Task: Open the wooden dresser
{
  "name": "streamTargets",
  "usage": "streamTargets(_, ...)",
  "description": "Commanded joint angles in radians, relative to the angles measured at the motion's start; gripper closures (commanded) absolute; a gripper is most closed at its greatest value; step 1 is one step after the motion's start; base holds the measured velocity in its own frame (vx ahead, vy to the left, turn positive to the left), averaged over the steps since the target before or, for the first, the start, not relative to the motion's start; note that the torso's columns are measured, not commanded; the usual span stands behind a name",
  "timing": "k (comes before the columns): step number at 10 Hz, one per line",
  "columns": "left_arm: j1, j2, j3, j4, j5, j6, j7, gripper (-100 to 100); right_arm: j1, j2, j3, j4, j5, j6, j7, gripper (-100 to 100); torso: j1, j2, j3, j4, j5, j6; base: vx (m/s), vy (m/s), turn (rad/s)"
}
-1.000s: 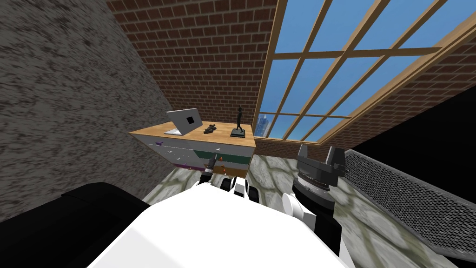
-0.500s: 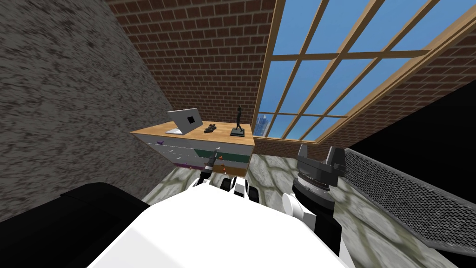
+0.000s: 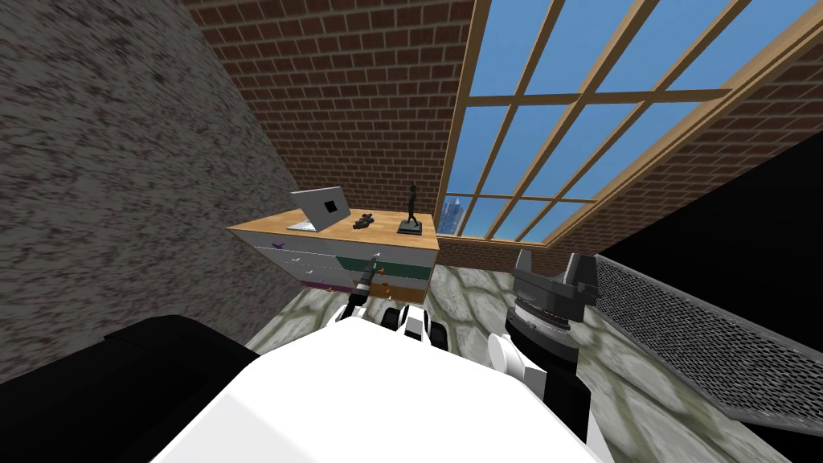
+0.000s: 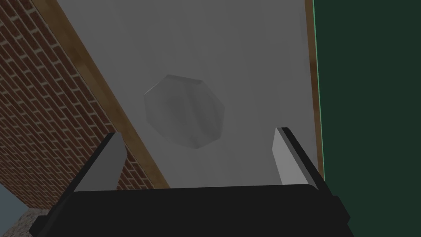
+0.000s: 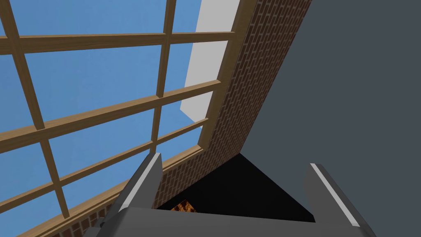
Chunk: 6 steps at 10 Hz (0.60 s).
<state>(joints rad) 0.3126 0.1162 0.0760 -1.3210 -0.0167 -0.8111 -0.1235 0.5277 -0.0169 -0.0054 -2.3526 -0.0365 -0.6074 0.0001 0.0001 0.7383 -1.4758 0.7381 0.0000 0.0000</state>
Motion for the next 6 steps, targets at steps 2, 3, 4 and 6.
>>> streamTargets(2,-0.001,-0.004,0.004,-0.047,-0.003,0.076,0.009,-100,0.000,0.000,0.000,0.000,0.000,0.000,0.000,0,0.000,0.000,0.000,0.000,0.000,0.000,-0.029,-0.011,-0.008)
streamTargets(3,-0.002,-0.003,0.004,-0.056,-0.003,0.090,0.011,-100,0.000,0.000,0.000,0.000,0.000,0.000,0.000,0,0.000,0.000,0.000,0.000,0.000,0.000,-0.031,-0.013,-0.007)
streamTargets(4,-0.002,-0.002,0.005,-0.065,-0.004,0.104,0.013,-100,0.000,0.000,0.000,0.000,0.000,0.000,0.000,0,0.000,0.000,0.000,0.000,0.000,0.000,-0.023,-0.010,-0.006)
streamTargets(6,-0.003,0.003,0.007,-0.093,-0.006,0.150,0.018,-100,0.000,0.000,0.000,0.000,0.000,0.000,0.000,0,0.000,-0.001,0.000,0.000,0.000,0.000,-0.027,-0.013,-0.009)
